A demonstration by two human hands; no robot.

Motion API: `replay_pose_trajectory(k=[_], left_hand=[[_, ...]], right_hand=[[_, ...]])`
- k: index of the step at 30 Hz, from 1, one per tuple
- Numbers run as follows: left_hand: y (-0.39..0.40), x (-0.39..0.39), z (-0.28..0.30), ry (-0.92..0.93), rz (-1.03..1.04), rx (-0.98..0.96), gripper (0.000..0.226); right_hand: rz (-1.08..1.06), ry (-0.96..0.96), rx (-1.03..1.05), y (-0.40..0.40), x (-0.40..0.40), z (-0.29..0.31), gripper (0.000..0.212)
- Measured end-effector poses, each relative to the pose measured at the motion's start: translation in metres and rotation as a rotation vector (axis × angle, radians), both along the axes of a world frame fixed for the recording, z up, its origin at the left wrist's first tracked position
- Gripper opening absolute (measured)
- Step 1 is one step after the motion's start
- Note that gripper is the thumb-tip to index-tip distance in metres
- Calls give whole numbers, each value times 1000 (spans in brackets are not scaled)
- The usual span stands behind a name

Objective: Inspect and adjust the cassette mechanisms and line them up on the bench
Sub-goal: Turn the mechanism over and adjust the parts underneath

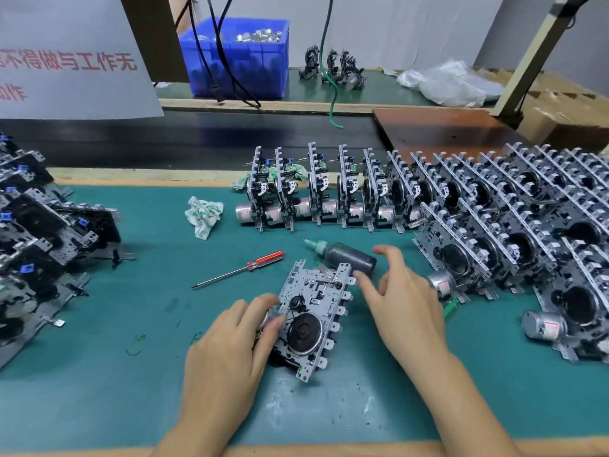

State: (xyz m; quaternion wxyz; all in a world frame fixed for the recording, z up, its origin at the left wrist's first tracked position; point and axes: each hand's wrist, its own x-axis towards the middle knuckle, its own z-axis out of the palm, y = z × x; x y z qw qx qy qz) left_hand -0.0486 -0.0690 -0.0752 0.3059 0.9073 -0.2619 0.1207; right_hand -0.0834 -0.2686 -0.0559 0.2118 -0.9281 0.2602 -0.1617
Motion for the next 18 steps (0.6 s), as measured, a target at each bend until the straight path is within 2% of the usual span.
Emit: replay_pose_trajectory(k=[2,4,7,9,11,13,16,18], left_hand=[[-1,-1,2,-25,-4,14,22],[-2,0,2,-39,-4,19,21],[-2,0,2,-60,-10,19,19],[-2,0,2,-59,-13,17,19],[-2,0,3,-47,-8,11,19],[-2,0,3,-40,-4,18,21],[-2,0,4,-32,-8,33,31],[-2,0,4,-26,-10,35,34]], right_hand=[[5,131,-21,-7,6,-2,39],[55,129,8,-12,16,-2,34],[271,111,226,-11,30,-1,36],[263,20,427,-9,31,1,33],[113,-157,584,-7,24,3,22],[28,-241,511,-2,8,4,30],[101,-106,282,15,-21,2,58],[138,-10,224,31,-33,-1,62]])
